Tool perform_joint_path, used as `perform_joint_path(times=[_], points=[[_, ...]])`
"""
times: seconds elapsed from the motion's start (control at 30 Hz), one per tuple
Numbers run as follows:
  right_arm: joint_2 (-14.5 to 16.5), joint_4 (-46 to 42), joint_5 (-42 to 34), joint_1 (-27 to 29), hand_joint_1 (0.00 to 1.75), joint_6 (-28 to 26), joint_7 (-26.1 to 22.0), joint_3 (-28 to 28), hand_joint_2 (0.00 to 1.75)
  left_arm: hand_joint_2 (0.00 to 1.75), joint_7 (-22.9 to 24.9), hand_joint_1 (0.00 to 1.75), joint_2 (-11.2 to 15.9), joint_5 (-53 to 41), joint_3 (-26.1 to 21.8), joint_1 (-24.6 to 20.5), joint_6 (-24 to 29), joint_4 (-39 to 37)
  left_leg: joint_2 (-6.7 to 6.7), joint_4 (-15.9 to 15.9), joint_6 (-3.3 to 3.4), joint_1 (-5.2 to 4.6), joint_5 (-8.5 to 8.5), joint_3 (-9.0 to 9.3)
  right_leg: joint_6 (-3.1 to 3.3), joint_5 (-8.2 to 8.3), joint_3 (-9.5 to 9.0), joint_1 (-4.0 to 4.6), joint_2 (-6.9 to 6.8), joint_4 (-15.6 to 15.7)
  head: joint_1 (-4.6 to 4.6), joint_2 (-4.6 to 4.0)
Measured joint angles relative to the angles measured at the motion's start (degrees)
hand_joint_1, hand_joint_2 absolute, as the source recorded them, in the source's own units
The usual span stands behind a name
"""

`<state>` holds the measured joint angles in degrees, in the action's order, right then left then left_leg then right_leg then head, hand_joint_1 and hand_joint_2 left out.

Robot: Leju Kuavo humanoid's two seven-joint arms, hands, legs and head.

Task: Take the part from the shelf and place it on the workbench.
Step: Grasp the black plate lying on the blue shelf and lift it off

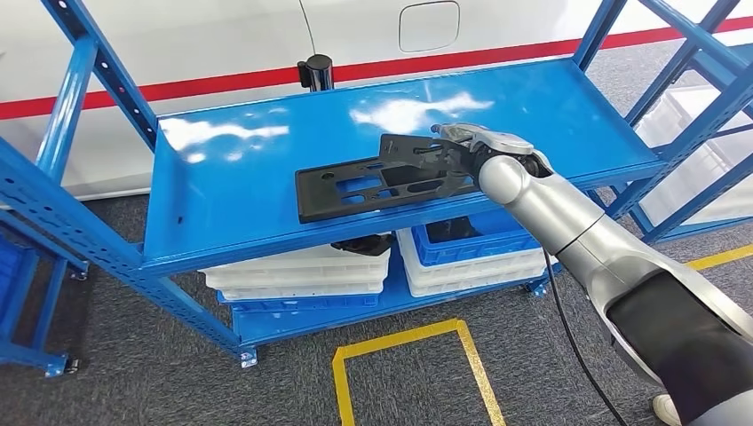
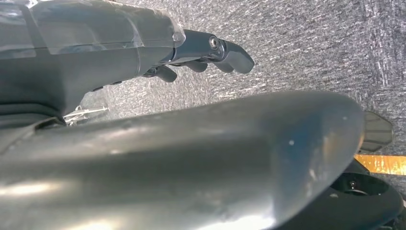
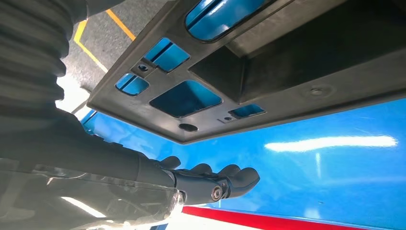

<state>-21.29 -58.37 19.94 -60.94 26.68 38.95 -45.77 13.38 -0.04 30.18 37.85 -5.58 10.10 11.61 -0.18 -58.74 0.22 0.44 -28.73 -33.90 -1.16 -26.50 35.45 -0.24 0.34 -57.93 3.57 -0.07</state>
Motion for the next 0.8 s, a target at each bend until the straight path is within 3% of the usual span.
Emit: perform_joint_path(times=[0.8], points=[[0.02,-1.49,-5.48,-0.14,0.0,-1.94,0.0,-1.75,1.75,0.0,-0.19,0.0,0.0,0.28,0.87,0.0,-0.16,0.0,0.09,0.01,0.06,-0.15,-0.03,0.03,-0.08,0.05,-0.3,-0.15,-0.02,0.41,0.08,0.0]])
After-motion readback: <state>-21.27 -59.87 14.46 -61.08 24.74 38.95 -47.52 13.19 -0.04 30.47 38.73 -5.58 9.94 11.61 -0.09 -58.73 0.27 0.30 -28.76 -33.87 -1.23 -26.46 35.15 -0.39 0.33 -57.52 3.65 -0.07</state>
